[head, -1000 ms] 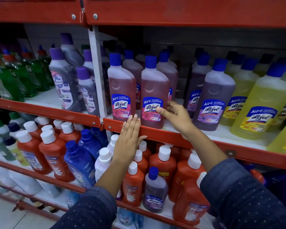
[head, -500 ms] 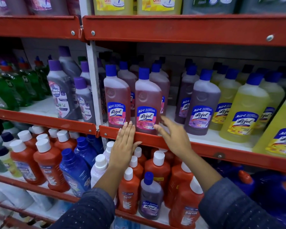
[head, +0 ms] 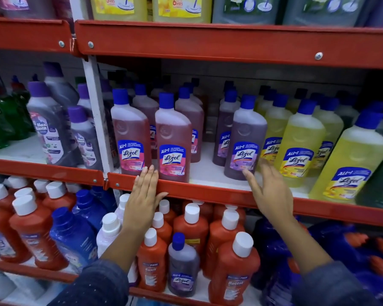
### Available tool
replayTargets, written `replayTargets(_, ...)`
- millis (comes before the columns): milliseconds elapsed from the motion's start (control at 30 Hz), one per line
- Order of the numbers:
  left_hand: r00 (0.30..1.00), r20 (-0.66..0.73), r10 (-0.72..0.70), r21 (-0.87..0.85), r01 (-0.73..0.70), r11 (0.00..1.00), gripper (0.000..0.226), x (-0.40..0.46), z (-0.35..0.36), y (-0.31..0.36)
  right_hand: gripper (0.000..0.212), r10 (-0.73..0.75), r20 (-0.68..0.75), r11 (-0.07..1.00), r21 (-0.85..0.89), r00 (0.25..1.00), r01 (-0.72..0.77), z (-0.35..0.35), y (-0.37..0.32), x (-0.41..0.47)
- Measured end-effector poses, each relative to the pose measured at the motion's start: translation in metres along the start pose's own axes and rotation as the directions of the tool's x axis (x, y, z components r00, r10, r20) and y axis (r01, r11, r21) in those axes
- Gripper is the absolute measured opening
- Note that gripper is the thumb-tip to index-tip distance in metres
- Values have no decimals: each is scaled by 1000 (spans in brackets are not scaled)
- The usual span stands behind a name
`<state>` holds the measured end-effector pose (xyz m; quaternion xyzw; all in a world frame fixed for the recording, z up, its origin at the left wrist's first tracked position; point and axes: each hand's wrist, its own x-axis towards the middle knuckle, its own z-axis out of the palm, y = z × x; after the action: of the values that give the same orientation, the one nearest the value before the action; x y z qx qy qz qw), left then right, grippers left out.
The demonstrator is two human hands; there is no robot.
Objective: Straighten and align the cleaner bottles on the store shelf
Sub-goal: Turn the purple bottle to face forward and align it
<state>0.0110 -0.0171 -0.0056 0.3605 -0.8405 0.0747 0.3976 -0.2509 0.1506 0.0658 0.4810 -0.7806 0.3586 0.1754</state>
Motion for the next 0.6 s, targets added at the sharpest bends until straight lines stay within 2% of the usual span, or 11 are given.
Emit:
replayTargets(100, 1000, 8, -5, 4, 5, 1000, 65, 0, -1, 1, 56, 86, 41, 980, 174, 995, -92, -7, -2, 21)
replayTargets(167, 1000, 13, -11, 2, 11, 1000, 65, 0, -2, 1, 48, 114, 99, 931, 337, 989, -141, -8, -1, 35)
replayTargets(267, 1000, 18, -6, 4, 6, 1000, 65, 0, -3, 2, 40, 206, 195, 748, 600, 959, -282, -3, 3, 50)
replayTargets(333, 1000, 22, -8, 6, 8, 1000, 64, 0, -4, 2, 40, 248, 244, 611, 711, 937, -347, 1, 7, 54)
replayTargets(433, 1000, 26, -15, 8, 15, 1000, 64, 0, -4, 2, 45, 242, 292, 534, 756, 925, -379, 3, 13, 57)
replayTargets(600, 1000, 29, -11, 13, 11, 1000, 63, 0, -1, 1, 38, 203, 304, 540, 758, 931, -366, -3, 14, 56)
